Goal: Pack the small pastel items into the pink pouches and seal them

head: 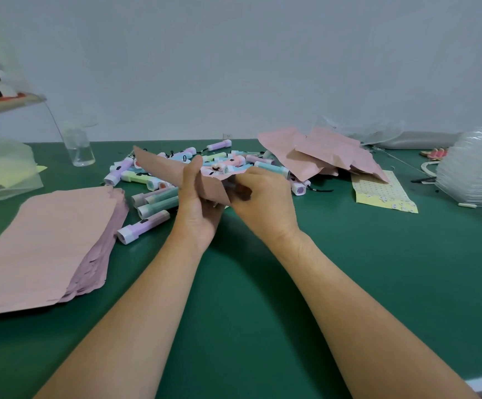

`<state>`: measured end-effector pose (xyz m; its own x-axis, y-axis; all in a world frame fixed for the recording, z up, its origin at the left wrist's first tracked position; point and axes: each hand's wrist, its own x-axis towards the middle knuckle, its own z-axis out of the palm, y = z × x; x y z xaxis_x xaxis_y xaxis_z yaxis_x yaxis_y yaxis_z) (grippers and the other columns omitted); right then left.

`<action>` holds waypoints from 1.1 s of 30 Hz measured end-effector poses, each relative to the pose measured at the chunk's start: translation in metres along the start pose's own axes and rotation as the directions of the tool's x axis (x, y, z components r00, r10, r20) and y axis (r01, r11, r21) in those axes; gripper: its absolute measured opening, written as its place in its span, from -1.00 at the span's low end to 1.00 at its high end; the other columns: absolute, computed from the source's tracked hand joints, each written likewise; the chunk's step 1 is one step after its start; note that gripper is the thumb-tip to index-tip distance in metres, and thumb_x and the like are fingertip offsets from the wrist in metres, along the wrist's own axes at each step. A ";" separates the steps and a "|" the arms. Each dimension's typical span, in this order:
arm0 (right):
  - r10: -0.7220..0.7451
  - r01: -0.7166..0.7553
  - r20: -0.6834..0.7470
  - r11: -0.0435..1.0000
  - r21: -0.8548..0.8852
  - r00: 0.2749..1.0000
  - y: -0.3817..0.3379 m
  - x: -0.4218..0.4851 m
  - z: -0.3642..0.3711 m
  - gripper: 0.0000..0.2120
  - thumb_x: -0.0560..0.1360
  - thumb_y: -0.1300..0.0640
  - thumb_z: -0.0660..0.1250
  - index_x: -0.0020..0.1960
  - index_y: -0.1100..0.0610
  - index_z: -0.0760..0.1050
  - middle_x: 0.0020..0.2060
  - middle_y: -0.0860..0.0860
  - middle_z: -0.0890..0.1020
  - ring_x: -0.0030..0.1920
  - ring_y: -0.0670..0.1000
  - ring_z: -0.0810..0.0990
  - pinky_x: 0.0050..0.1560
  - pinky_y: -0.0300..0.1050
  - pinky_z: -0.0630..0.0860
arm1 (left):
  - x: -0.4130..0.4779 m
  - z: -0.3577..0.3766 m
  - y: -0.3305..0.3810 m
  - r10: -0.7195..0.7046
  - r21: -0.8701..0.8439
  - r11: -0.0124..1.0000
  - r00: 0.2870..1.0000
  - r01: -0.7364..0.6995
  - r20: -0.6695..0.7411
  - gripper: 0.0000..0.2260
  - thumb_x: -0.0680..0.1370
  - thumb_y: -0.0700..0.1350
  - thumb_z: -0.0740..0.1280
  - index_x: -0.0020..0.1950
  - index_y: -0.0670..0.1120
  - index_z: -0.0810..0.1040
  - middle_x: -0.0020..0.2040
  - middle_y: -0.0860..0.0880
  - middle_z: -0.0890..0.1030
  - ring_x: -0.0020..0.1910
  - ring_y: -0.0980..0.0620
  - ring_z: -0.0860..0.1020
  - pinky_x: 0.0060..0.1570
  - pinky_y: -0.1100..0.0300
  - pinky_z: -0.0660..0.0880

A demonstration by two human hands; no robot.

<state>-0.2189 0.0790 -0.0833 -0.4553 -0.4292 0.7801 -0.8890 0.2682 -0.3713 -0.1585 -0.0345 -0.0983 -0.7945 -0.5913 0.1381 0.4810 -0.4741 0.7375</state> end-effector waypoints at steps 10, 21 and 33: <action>-0.069 -0.056 0.426 0.960 0.273 0.902 -0.005 -0.005 0.008 -0.78 0.53 0.45 0.15 -0.10 0.26 0.54 -0.17 0.01 0.60 -0.16 -0.01 0.50 -0.11 -0.09 0.42 | -0.012 0.011 -0.004 -0.001 -0.039 0.999 0.997 -0.002 -0.071 -0.35 0.47 0.37 0.44 0.51 0.18 0.50 0.50 -0.06 0.54 0.42 -0.01 0.57 0.37 0.03 0.55; -0.015 -0.162 0.628 0.961 0.224 0.778 -0.015 -0.005 0.014 -0.43 0.56 0.44 0.07 0.54 0.18 0.29 0.38 0.14 0.46 0.41 0.13 0.37 0.54 0.08 0.26 | -0.006 0.015 -0.011 -0.028 -0.196 0.981 0.990 0.001 -0.139 -0.39 0.15 0.42 0.52 0.16 0.25 0.71 0.05 0.05 0.77 0.11 -0.05 0.73 0.13 0.07 0.63; 0.028 -0.168 0.623 0.972 0.166 0.782 -0.014 -0.006 0.012 -0.64 0.65 0.32 0.11 0.40 0.22 0.45 0.32 0.12 0.55 0.30 0.16 0.49 0.37 0.11 0.44 | -0.002 0.000 -0.007 -0.016 -0.203 0.979 0.991 -0.011 -0.130 -0.56 0.38 0.40 0.47 -0.05 0.07 0.81 0.02 0.02 0.77 0.07 -0.04 0.74 0.43 -0.16 0.47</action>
<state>-0.2046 0.0677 -0.0891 -0.4122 -0.8652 0.2855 -0.7956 0.1892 -0.5755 -0.1606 -0.0297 -0.1037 -0.7469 -0.6637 0.0393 0.5551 -0.5899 0.5864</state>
